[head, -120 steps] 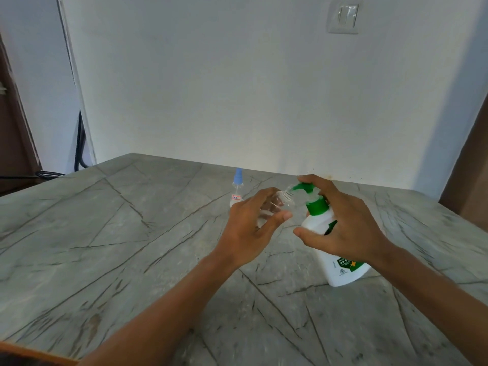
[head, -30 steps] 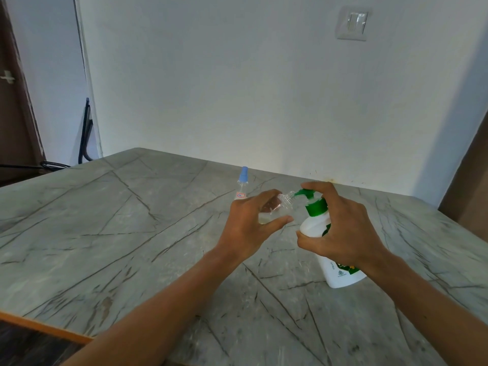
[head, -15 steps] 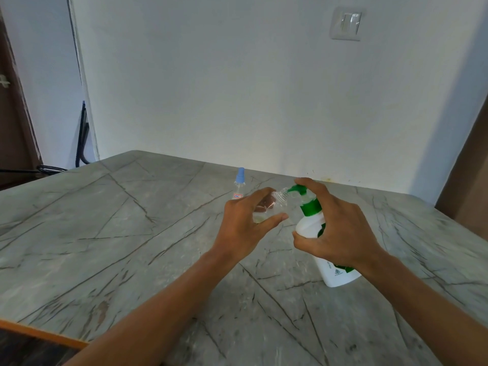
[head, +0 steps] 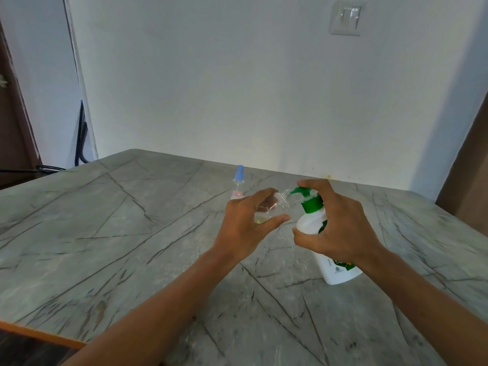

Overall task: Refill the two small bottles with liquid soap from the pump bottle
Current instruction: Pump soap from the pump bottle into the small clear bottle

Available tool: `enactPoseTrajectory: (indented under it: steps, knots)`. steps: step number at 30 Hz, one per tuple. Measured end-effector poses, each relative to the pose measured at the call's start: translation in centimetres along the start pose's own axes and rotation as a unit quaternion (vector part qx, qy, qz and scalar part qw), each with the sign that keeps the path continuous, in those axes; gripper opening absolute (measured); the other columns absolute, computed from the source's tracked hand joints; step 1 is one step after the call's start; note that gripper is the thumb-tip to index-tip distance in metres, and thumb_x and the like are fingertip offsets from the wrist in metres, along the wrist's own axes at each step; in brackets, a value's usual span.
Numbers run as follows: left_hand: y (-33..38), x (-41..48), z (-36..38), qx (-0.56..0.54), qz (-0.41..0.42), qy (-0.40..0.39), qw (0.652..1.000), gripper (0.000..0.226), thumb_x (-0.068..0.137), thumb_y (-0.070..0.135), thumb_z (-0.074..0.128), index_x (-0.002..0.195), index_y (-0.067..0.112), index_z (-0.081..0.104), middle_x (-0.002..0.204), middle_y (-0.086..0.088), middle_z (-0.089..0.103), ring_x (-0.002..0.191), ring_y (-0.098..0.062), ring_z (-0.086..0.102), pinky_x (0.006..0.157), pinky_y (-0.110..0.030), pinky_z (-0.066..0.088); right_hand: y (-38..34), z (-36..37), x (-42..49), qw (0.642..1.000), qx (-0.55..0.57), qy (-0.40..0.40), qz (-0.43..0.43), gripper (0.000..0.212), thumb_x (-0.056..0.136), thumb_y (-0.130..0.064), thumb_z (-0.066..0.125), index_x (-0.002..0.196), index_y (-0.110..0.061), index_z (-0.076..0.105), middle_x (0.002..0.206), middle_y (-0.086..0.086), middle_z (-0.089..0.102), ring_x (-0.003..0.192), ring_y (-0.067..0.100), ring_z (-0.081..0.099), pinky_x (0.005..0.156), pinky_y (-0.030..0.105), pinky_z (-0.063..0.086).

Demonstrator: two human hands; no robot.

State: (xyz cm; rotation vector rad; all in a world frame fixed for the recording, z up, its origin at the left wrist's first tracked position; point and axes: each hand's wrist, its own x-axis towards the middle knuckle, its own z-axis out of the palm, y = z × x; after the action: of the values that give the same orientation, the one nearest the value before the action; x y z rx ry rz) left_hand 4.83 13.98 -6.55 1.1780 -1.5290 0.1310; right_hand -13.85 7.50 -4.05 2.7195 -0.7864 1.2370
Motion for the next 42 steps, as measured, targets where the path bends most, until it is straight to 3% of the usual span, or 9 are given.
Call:
enactPoseTrajectory:
  steps: [3,6,9,17,21,24,27,31,42]
  knots:
    - [-0.04,0.21,-0.16,0.008,-0.010,0.006,1.000,0.054,0.073,0.041,0.076,0.119,0.017,0.063,0.096,0.011,0.068,0.084,-0.001,0.063,0.079,-0.006,0.047,-0.16,-0.03,-0.17,1.000,-0.017,-0.006,-0.005,0.094,0.060,-0.052,0.075,0.140,-0.045,0.025,0.101,-0.016,0.061,0.070,0.009,0.059,0.065,0.020,0.052]
    - [0.01,0.35,-0.28,0.020,-0.009,0.009,1.000,0.054,0.073,0.042,0.076,0.119,0.017,0.062,0.097,0.012,0.067,0.082,0.002,0.062,0.076,-0.001,0.044,-0.25,-0.01,-0.17,1.000,-0.024,-0.010,-0.011,0.100,0.062,-0.052,0.074,0.145,-0.046,0.018,0.106,-0.018,0.057,0.070,0.009,0.059,0.066,0.019,0.050]
    - [0.06,0.36,-0.30,0.024,-0.012,0.007,1.000,0.054,0.073,0.042,0.076,0.119,0.018,0.062,0.096,0.016,0.064,0.079,0.009,0.059,0.075,0.001,0.041,-0.10,0.04,-0.08,1.000,-0.024,-0.011,-0.005,0.098,0.060,-0.052,0.075,0.142,-0.045,0.022,0.101,-0.017,0.058,0.070,0.009,0.058,0.065,0.017,0.048]
    - [0.16,0.04,-0.03,0.014,-0.013,0.000,1.000,0.054,0.073,0.041,0.076,0.119,0.017,0.063,0.095,0.015,0.065,0.081,0.008,0.060,0.078,-0.002,0.043,0.21,0.22,0.09,1.000,0.012,0.005,0.000,0.088,0.056,-0.051,0.078,0.130,-0.044,0.031,0.098,-0.017,0.058,0.072,0.008,0.059,0.069,0.007,0.042]
    - [-0.11,-0.09,0.20,0.005,-0.018,-0.010,1.000,0.055,0.072,0.042,0.077,0.120,0.018,0.062,0.098,0.013,0.067,0.087,0.002,0.062,0.082,-0.009,0.048,0.25,0.23,0.02,1.000,0.012,0.009,0.001,0.085,0.056,-0.052,0.078,0.128,-0.042,0.035,0.099,-0.018,0.056,0.074,0.008,0.058,0.070,0.008,0.041]
    - [-0.09,-0.12,0.23,0.009,-0.015,-0.012,1.000,0.055,0.073,0.042,0.076,0.121,0.019,0.062,0.100,0.010,0.068,0.088,0.000,0.063,0.083,-0.013,0.051,0.13,0.15,-0.10,1.000,0.011,0.013,0.000,0.085,0.056,-0.051,0.078,0.129,-0.041,0.035,0.098,-0.017,0.059,0.073,0.008,0.059,0.067,0.015,0.049]
    - [0.03,0.08,0.07,0.012,-0.012,0.002,1.000,0.054,0.074,0.043,0.075,0.121,0.019,0.061,0.100,0.011,0.068,0.087,0.000,0.064,0.080,-0.007,0.048,-0.07,0.08,-0.25,1.000,-0.008,0.010,-0.007,0.094,0.059,-0.050,0.077,0.138,-0.045,0.027,0.098,-0.014,0.061,0.070,0.009,0.060,0.065,0.024,0.054]
    - [0.07,0.29,-0.26,0.034,-0.011,0.007,0.999,0.055,0.074,0.046,0.073,0.121,0.020,0.061,0.099,0.014,0.067,0.084,0.002,0.062,0.076,-0.001,0.043,-0.13,0.06,-0.27,1.000,-0.022,-0.005,-0.012,0.105,0.062,-0.050,0.075,0.146,-0.050,0.013,0.109,-0.013,0.062,0.070,0.012,0.061,0.065,0.024,0.055]
    - [0.04,0.06,-0.06,0.036,0.001,-0.003,0.999,0.055,0.074,0.043,0.075,0.121,0.017,0.061,0.099,0.009,0.069,0.085,0.000,0.062,0.078,-0.005,0.047,-0.06,0.09,-0.03,1.000,0.004,0.004,0.000,0.087,0.057,-0.053,0.076,0.131,-0.042,0.031,0.097,-0.012,0.062,0.072,0.011,0.060,0.069,0.012,0.043]
